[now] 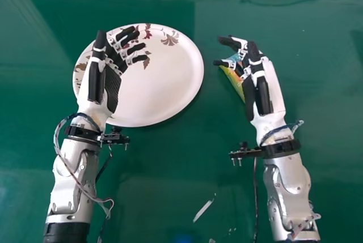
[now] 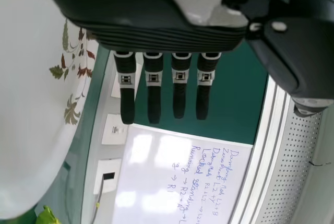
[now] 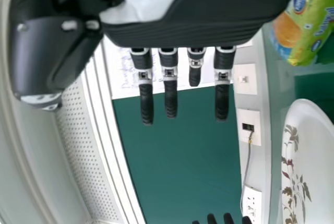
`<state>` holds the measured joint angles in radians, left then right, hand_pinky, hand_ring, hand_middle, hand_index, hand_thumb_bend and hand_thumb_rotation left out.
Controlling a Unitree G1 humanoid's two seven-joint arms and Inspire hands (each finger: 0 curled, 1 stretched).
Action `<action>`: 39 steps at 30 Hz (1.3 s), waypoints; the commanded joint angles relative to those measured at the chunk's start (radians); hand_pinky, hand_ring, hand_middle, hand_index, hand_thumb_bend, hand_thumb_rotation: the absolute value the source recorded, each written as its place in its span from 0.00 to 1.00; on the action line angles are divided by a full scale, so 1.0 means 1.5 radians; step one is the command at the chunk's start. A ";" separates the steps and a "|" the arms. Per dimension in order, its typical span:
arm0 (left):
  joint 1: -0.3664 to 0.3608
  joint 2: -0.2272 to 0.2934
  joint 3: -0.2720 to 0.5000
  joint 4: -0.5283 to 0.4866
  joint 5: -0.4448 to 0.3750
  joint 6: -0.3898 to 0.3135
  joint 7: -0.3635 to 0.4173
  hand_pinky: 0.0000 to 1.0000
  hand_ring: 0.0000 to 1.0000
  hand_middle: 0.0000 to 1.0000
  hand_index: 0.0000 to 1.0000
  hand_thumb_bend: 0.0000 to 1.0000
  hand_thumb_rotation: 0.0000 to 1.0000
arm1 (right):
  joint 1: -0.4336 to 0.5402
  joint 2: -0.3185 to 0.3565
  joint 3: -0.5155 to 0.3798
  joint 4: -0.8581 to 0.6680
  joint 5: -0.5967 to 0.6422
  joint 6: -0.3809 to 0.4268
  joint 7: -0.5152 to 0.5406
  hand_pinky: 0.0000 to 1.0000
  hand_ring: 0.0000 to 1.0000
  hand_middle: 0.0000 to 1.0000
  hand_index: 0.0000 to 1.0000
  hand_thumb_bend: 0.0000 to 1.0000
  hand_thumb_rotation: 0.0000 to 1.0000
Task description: Pick up biscuit and place it in the plate
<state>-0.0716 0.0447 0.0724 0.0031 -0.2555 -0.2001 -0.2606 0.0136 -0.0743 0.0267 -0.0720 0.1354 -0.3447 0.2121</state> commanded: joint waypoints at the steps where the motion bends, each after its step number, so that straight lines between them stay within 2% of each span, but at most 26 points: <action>1: -0.012 0.002 0.005 0.006 -0.001 0.004 0.003 0.69 0.79 0.84 0.80 0.94 0.78 | -0.009 -0.001 -0.005 -0.015 0.011 0.012 0.004 0.60 0.78 0.76 0.68 0.85 0.77; 7: -0.018 0.003 0.007 0.016 0.001 -0.008 0.000 0.67 0.78 0.84 0.80 0.93 0.78 | -0.013 0.000 -0.007 -0.013 0.013 0.005 0.008 0.59 0.78 0.76 0.68 0.84 0.79; 29: 0.007 -0.002 0.003 -0.025 -0.005 0.011 0.006 0.67 0.78 0.84 0.83 0.95 0.80 | 0.001 -0.001 -0.004 -0.038 -0.014 0.003 0.002 0.61 0.80 0.79 0.70 0.83 0.80; 34: 0.004 -0.002 0.005 -0.017 -0.010 0.006 0.001 0.63 0.76 0.84 0.85 0.97 0.85 | 0.008 -0.004 -0.005 -0.066 -0.081 0.007 -0.035 0.61 0.80 0.79 0.71 0.83 0.79; 39: 0.001 -0.005 0.007 -0.008 -0.017 0.007 -0.004 0.63 0.77 0.85 0.87 0.99 0.85 | 0.015 -0.008 -0.008 -0.098 -0.096 0.011 -0.046 0.62 0.81 0.80 0.71 0.83 0.78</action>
<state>-0.0731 0.0431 0.0723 -0.0168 -0.2614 -0.1872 -0.2624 0.0196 -0.0801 0.0184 -0.1941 -0.0014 -0.3349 0.1522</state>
